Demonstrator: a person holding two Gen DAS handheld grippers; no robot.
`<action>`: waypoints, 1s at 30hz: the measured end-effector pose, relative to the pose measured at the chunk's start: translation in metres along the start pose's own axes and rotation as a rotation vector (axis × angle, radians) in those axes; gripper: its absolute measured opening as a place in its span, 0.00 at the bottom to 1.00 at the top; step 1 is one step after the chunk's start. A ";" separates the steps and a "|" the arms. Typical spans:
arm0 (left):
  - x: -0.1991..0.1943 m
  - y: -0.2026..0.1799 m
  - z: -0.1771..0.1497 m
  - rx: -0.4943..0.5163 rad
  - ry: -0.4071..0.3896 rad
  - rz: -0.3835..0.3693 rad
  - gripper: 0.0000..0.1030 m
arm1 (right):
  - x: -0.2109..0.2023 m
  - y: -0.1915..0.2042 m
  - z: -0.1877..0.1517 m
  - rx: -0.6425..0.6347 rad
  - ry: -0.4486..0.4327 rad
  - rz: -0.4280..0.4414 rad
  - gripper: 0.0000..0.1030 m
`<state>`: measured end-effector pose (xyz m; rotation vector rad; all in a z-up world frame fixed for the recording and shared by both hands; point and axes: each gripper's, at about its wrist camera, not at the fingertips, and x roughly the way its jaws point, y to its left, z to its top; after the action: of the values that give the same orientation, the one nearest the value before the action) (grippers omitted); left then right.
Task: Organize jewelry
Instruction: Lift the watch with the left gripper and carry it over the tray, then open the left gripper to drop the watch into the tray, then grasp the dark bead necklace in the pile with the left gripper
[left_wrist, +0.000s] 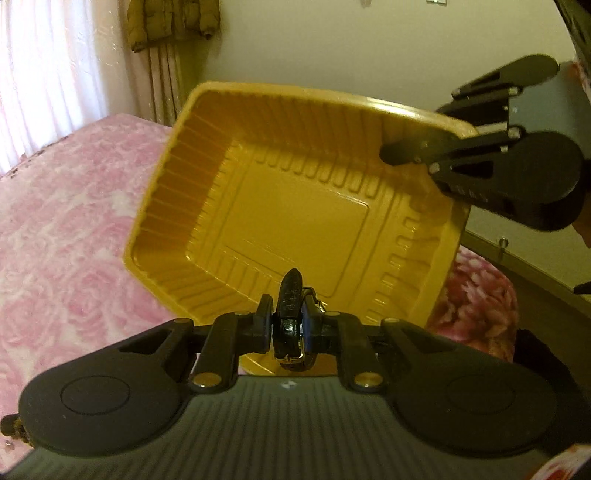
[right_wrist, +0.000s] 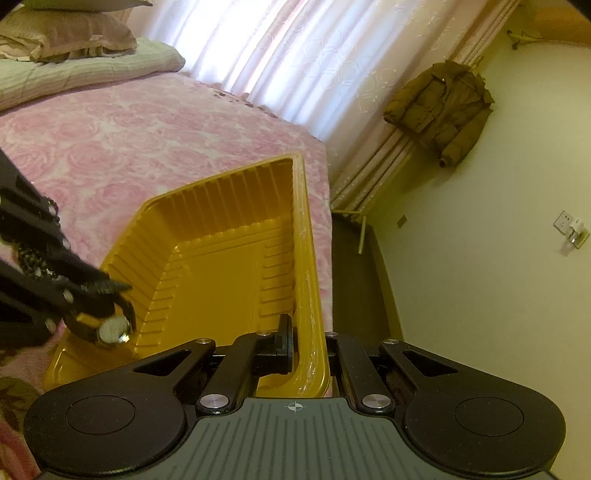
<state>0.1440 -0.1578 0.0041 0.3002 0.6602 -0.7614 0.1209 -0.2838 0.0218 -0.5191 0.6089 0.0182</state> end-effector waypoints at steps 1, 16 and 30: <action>0.000 -0.002 -0.001 0.004 0.003 -0.003 0.14 | 0.000 0.000 0.000 0.002 0.000 0.000 0.04; -0.061 0.029 -0.049 -0.086 -0.061 0.199 0.41 | -0.001 -0.001 -0.004 0.008 -0.001 0.004 0.04; -0.092 0.098 -0.128 -0.283 0.037 0.453 0.41 | 0.001 0.001 -0.007 -0.009 0.021 -0.008 0.05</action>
<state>0.1083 0.0205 -0.0311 0.1929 0.6930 -0.2260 0.1179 -0.2864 0.0159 -0.5306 0.6275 0.0082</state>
